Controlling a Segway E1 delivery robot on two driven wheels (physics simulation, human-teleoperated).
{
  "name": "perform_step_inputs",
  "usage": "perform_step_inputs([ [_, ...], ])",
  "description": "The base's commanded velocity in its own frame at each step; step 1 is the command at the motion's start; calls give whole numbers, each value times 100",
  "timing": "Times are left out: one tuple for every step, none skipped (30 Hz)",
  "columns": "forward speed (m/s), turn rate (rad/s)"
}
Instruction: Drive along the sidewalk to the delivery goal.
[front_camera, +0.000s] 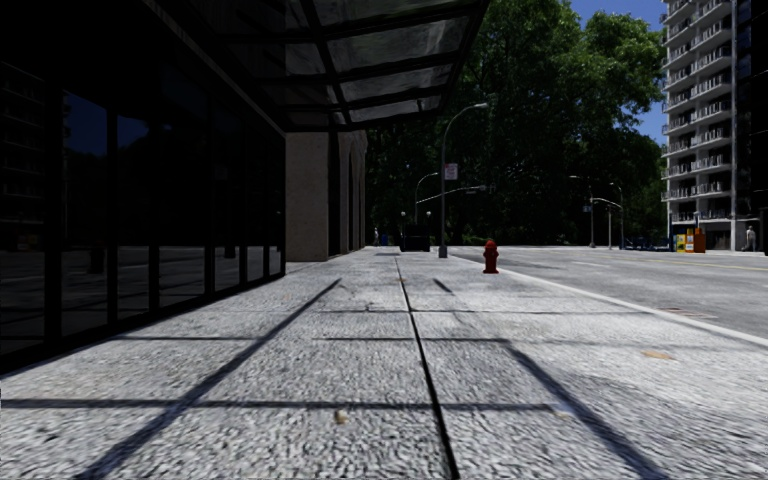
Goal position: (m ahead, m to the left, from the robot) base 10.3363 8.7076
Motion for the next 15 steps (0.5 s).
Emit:
perform_step_inputs([
  [200,0],
  [200,0],
  [200,0],
  [200,0],
  [200,0],
  [200,0],
  [200,0],
  [200,0],
  [200,0],
  [200,0],
  [200,0],
  [200,0],
  [200,0],
  [200,0],
  [200,0],
])
